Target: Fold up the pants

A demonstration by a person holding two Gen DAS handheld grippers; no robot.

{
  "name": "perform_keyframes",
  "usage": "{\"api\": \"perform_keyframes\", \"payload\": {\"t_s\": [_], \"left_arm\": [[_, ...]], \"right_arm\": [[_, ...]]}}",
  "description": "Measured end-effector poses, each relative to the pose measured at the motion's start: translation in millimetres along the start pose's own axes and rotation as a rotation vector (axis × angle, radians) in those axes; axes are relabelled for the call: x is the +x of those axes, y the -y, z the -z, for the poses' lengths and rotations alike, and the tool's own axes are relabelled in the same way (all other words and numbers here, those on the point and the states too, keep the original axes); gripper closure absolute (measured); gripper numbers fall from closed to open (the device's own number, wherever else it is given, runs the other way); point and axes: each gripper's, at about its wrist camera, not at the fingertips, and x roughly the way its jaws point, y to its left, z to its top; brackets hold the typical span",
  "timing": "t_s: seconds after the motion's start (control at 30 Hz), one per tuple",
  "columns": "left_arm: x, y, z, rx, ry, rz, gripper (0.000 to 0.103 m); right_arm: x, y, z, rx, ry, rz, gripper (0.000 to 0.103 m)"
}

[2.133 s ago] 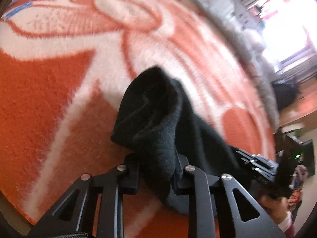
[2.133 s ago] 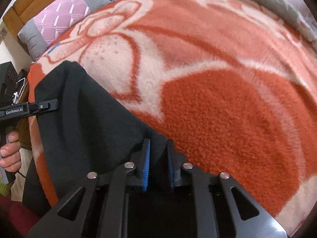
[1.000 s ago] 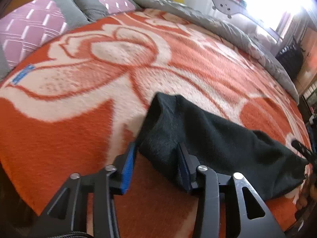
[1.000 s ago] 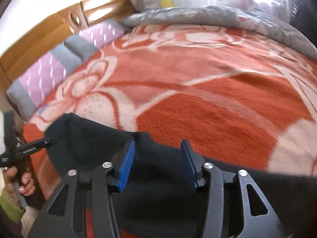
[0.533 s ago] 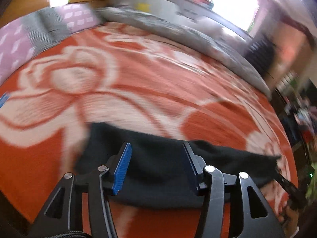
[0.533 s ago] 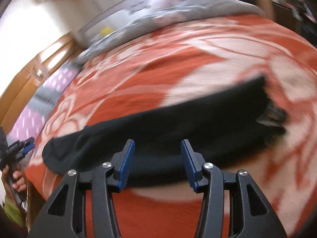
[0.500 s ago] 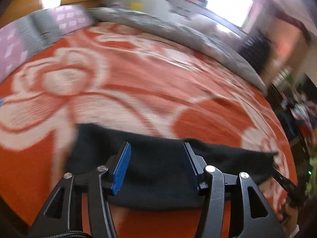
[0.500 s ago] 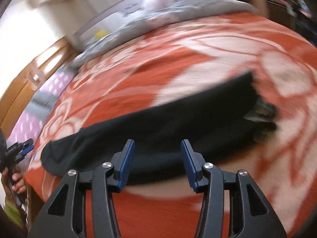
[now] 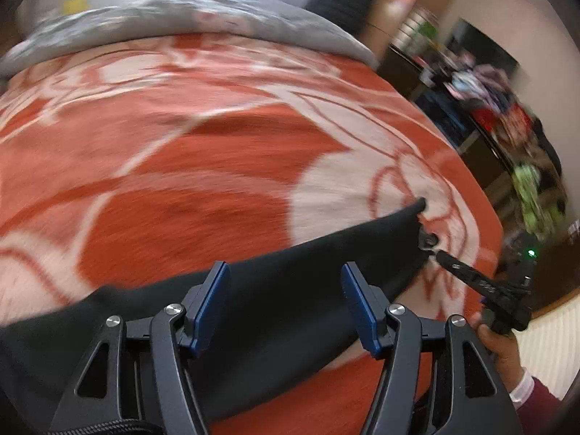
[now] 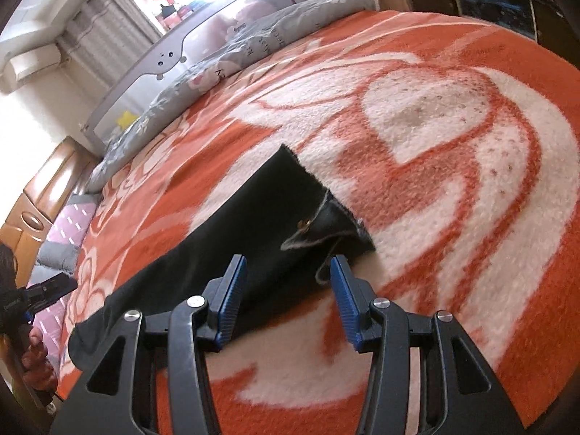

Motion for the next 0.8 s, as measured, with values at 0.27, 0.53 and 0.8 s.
{"api": "perform_keyframes", "payload": {"t_s": [0.27,0.53,0.8], "left_arm": [[74,63,-37,0.161,-0.129,0.056,0.039],[127,107,-52,0.275,-0.217,0.089,0.039],[176,138,-54,0.366,-0.314,0.076,0.039]], "right_arm": [[29,18,-7,0.078,-0.038,-0.044,0.074],[0,20,-6,0.076,0.016,-0.093,0.097],[10,31,2,0.100,-0.063,-0.036,0.090]]}}
